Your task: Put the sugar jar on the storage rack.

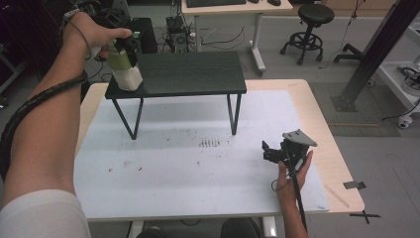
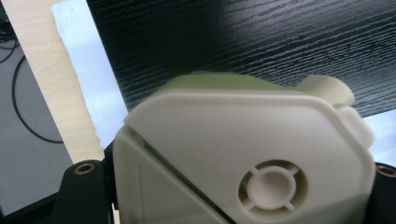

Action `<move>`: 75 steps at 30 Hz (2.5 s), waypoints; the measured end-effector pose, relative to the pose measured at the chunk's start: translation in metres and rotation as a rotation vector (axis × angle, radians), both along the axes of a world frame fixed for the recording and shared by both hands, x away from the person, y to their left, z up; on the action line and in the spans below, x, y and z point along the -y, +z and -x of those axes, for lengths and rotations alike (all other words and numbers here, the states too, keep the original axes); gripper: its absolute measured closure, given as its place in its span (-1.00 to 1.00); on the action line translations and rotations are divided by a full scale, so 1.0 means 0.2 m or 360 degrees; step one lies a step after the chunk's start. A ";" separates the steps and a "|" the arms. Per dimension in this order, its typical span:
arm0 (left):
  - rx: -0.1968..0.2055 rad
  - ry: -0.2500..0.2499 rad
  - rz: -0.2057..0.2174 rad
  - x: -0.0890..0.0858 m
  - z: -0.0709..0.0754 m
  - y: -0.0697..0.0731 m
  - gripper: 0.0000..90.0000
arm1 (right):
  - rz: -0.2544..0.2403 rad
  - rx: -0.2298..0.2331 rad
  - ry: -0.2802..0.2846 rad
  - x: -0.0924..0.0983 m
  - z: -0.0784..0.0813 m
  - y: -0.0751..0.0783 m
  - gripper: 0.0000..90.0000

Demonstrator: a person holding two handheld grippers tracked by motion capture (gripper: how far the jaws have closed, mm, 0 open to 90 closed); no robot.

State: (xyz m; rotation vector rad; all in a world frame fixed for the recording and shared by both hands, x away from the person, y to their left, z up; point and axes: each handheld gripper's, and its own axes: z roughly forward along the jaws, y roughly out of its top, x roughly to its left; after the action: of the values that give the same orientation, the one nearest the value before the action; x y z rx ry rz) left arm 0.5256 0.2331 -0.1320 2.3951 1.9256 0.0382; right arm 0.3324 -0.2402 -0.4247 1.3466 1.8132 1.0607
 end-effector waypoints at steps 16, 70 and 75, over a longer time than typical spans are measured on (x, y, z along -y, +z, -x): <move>0.0001 0.0002 -0.0002 0.00 0.00 0.00 -0.35 | 0.0000 0.0001 -0.0001 0.00 0.00 0.00 -0.93; 0.0180 0.0008 0.0098 -0.05 0.14 0.14 -0.69 | 0.0004 0.0002 0.0009 0.00 0.00 0.00 -0.93; 0.0205 0.0009 0.0106 -0.08 0.20 0.15 -0.70 | 0.0003 0.0002 0.0012 0.00 0.00 0.00 -0.93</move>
State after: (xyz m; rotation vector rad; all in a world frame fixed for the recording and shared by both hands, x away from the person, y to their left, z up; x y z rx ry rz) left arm 0.4854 0.2493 -0.1022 2.2855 1.8471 0.1237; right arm 0.3323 -0.2395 -0.4246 1.3386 1.8195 1.0629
